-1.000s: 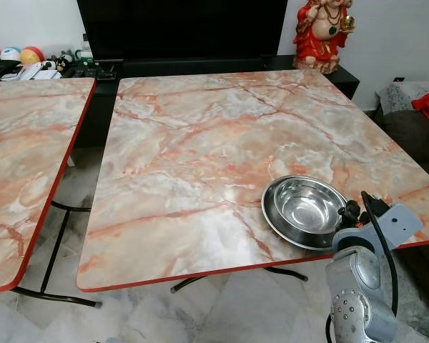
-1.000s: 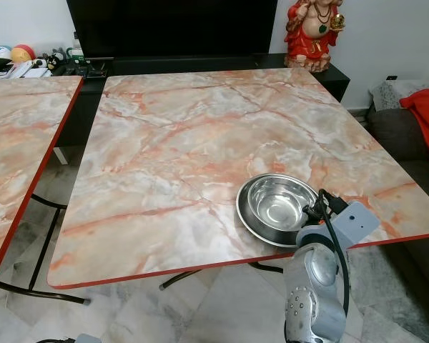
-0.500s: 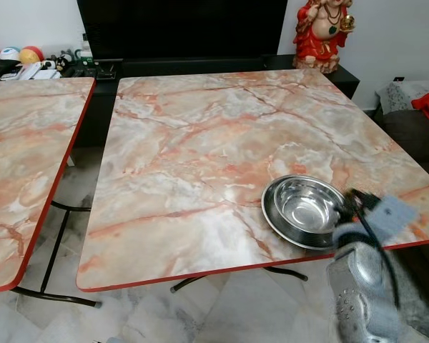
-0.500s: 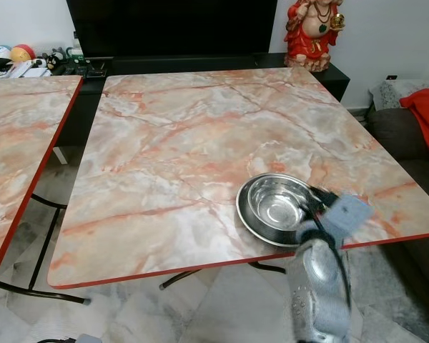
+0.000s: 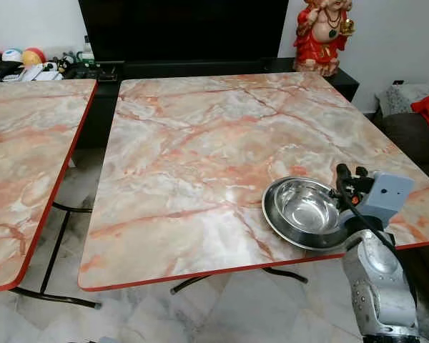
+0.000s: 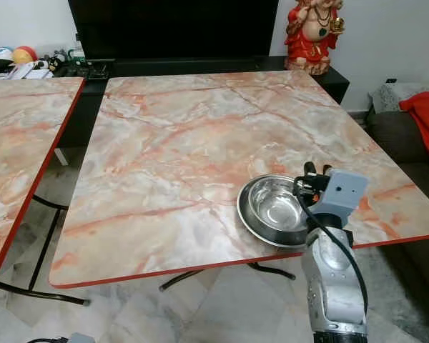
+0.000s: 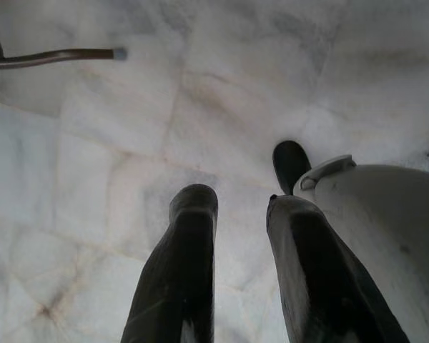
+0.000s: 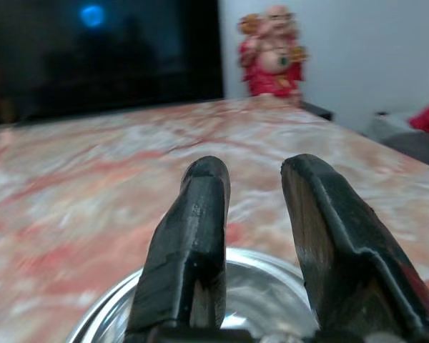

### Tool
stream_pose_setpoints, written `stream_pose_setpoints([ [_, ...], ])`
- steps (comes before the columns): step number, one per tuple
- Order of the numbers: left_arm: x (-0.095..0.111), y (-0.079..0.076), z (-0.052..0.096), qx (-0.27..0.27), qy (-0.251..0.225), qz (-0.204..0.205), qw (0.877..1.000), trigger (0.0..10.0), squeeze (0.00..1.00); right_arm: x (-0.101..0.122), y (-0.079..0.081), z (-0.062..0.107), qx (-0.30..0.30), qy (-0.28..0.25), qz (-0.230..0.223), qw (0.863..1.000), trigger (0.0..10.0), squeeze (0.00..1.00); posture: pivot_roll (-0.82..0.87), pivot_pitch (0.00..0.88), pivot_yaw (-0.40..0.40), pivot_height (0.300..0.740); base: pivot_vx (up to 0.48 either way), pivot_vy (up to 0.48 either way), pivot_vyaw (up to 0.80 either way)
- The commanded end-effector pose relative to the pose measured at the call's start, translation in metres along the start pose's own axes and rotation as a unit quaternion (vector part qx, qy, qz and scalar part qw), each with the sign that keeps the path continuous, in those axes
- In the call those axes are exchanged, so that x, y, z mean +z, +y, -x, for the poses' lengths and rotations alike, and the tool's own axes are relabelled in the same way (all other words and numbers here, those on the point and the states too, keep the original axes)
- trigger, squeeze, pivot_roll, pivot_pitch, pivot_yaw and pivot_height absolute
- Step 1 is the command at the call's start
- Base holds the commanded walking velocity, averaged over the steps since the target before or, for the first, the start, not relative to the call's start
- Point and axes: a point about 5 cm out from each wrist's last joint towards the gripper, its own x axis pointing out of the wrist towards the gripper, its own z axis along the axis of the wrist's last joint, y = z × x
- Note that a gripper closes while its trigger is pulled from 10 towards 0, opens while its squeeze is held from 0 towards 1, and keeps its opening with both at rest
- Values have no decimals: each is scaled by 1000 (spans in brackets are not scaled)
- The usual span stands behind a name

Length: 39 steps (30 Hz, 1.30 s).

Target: Setting the table

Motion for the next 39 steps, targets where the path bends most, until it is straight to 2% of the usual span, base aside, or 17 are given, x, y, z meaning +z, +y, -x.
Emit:
stream_pose_setpoints([
  [1, -4, 11, 2, 20, -4, 0, 1000, 10000, 0, -8, -7, 8, 11, 10, 14, 1000, 10000, 0, -7, 53, -22, 740, 0, 0, 0],
  [2, -4, 22, 4, 38, -10, 10, 999, 10000, 0, -11, -18, 12, 5, 16, 15, 1000, 10000, 0, -6, 52, -20, 740, 0, 0, 0],
  [3, -4, 22, 4, 38, -10, 10, 999, 10000, 0, -11, -18, 12, 5, 16, 15, 1000, 10000, 0, -6, 52, -20, 740, 0, 0, 0],
  [6, -9, 45, 8, 62, -3, 13, 998, 10000, 0, -13, -37, 19, 7, 26, 46, 999, 10000, 0, -19, 46, -15, 740, 0, 0, 0],
  [11, -18, 56, 13, 65, 7, 6, 998, 10000, 0, -15, -45, 25, 16, 27, 64, 997, 10000, 0, -23, 40, -11, 740, 0, 0, 0],
  [17, -18, 51, 12, 59, 4, 28, 998, 10000, 0, -20, -43, 24, 13, 27, 55, 998, 10000, 0, -15, 31, -10, 740, 0, 0, 0],
  [23, -13, 39, 9, 40, -2, 31, 999, 10000, 0, -18, -33, 24, 24, 14, 29, 999, 10000, 0, -14, 60, -9, 740, 0, 0, 0],
  [28, -10, 36, 7, 36, -6, 36, 999, 10000, 0, -17, -29, 25, 33, 4, 25, 999, 10000, 0, -17, 65, -7, 740, 0, 0, 0],
  [39, -10, 32, 7, 30, -5, 37, 999, 10000, 0, -25, -19, 26, 47, 13, 21, 999, 10000, 0, -13, 85, -2, 740, 0, 0, 800],
])
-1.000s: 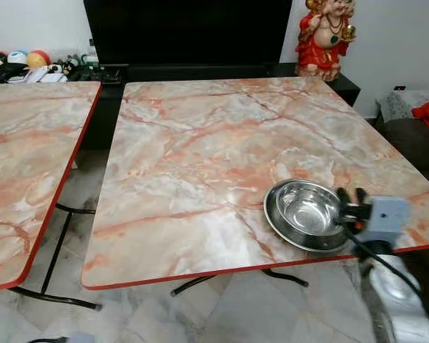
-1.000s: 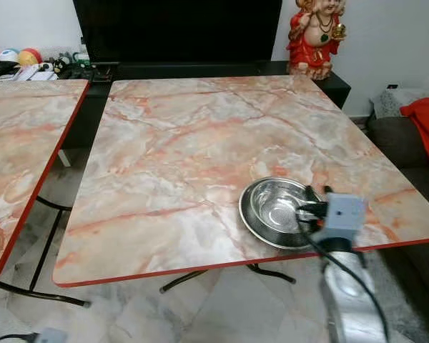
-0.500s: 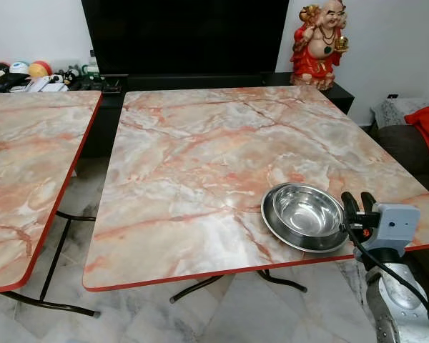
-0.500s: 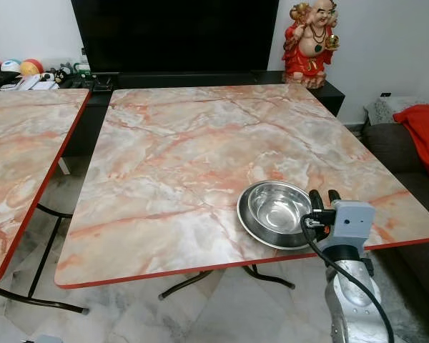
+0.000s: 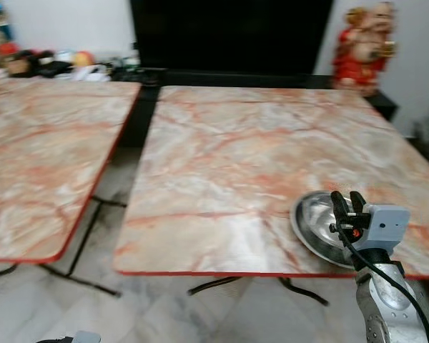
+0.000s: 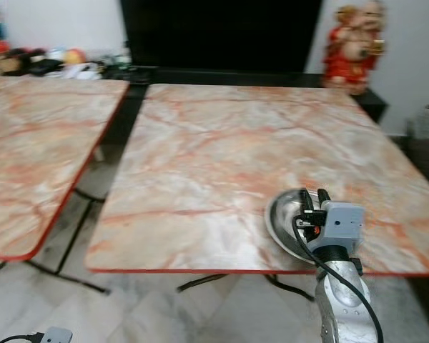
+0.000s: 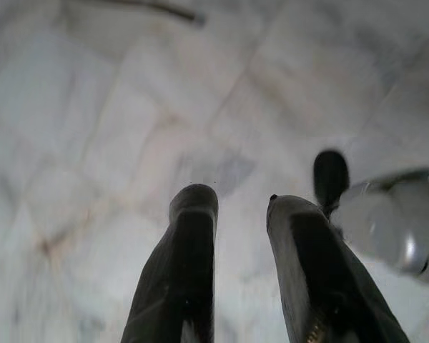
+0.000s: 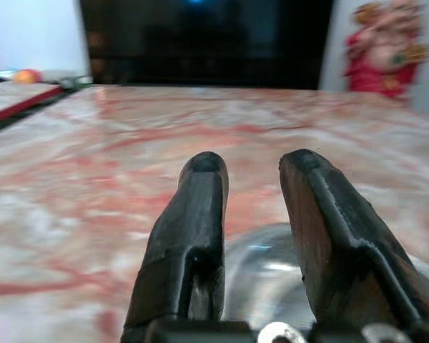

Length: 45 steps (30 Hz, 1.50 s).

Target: Setting the table

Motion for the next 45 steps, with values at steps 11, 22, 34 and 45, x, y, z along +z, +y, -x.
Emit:
stream_pose_setpoints([
  [11, -5, -2, 1, -2, 11, 2, 1000, 10000, 0, -6, 3, 0, 7, 7, -5, 1000, 10000, 0, -6, 99, 1, 740, 0, 0, 800],
  [22, -2, -7, 0, -8, 9, 2, 1000, 10000, 0, -10, 8, 0, 10, 8, -10, 1000, 10000, 0, -6, 106, 0, 740, 0, 0, 800],
  [34, -3, -8, -1, -8, 11, 7, 1000, 10000, 0, -11, 12, -4, -1, 6, -35, 999, 10000, 0, 0, 109, -1, 740, 0, 0, 0],
  [45, -5, -13, -1, -10, 19, 13, 1000, 10000, 0, -10, 16, -6, 0, 5, -43, 999, 10000, 0, 6, 109, -3, 740, 0, 288, 0],
])
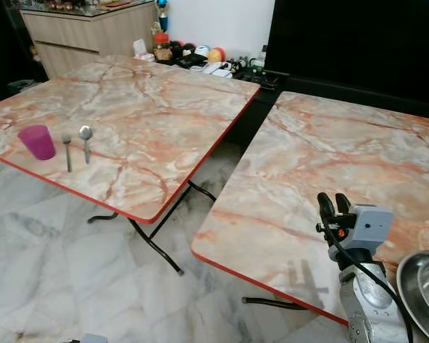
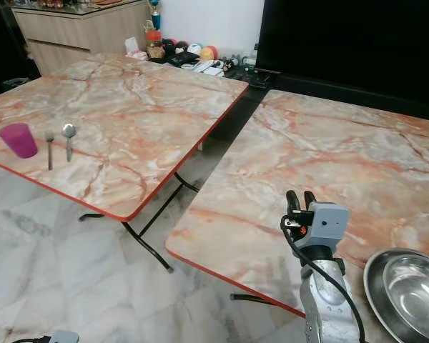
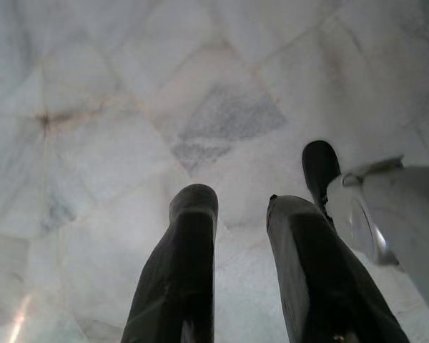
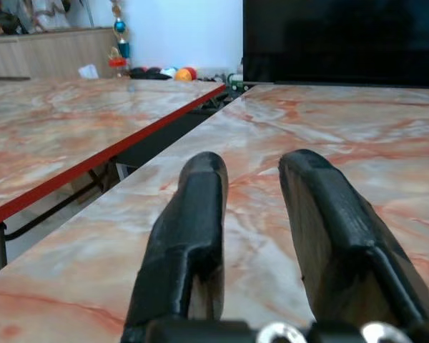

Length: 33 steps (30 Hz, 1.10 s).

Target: Setting the table

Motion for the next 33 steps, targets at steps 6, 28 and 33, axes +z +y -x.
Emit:
stream_pose_setpoints([
  [6, -9, 2, 2, 5, 19, 4, 1000, 10000, 0, -1, 10, -3, 9, 0, -15, 1000, 10000, 0, 9, 109, -4, 740, 0, 480, 0],
  [28, -12, 1, 3, 4, 25, 4, 1000, 10000, 0, 1, 14, -7, -1, -9, -33, 999, 10000, 0, 8, 117, 1, 740, 0, 480, 0],
  [33, -12, 2, 3, 4, 25, 4, 1000, 10000, 0, 1, 17, -8, 0, -10, -35, 999, 10000, 0, 10, 117, 1, 740, 0, 480, 0],
])
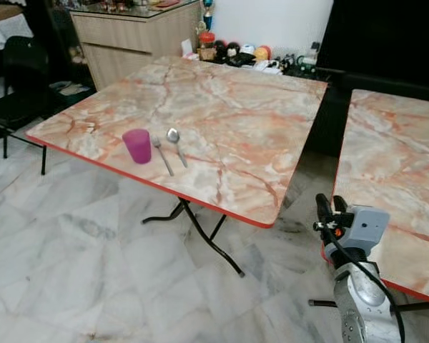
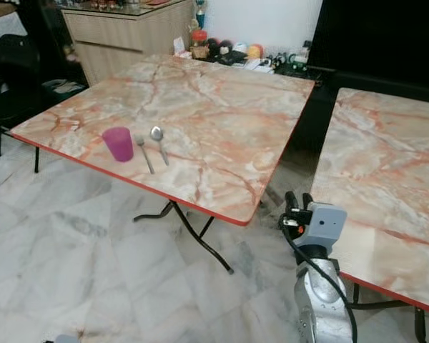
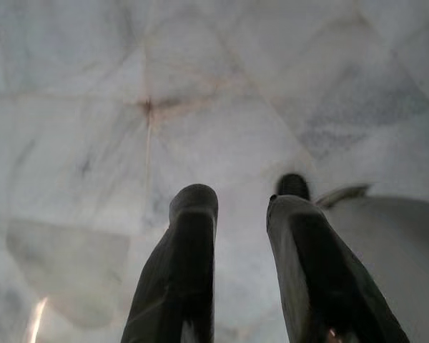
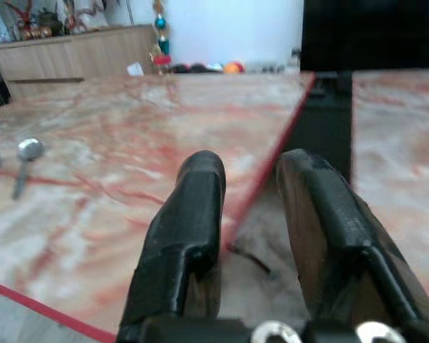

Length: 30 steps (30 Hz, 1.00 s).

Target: Setting the table

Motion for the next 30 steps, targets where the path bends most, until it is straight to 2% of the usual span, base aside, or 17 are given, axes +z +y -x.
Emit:
stream_pose_setpoints([
  [1, -15, 4, 4, 5, 25, 1, 1000, 10000, 0, 1, 9, -1, 10, -4, -10, 1000, 10000, 0, 10, 117, 1, 740, 0, 480, 0],
  [19, -16, 5, 5, 6, 28, 1, 1000, 10000, 0, -1, 13, -1, 14, -4, -12, 1000, 10000, 0, 12, 120, 1, 740, 0, 474, 0],
  [30, -14, 6, 4, 6, 19, -4, 1000, 10000, 0, -3, 14, 0, 15, -2, -10, 1000, 10000, 0, 14, 124, 3, 740, 0, 0, 0],
])
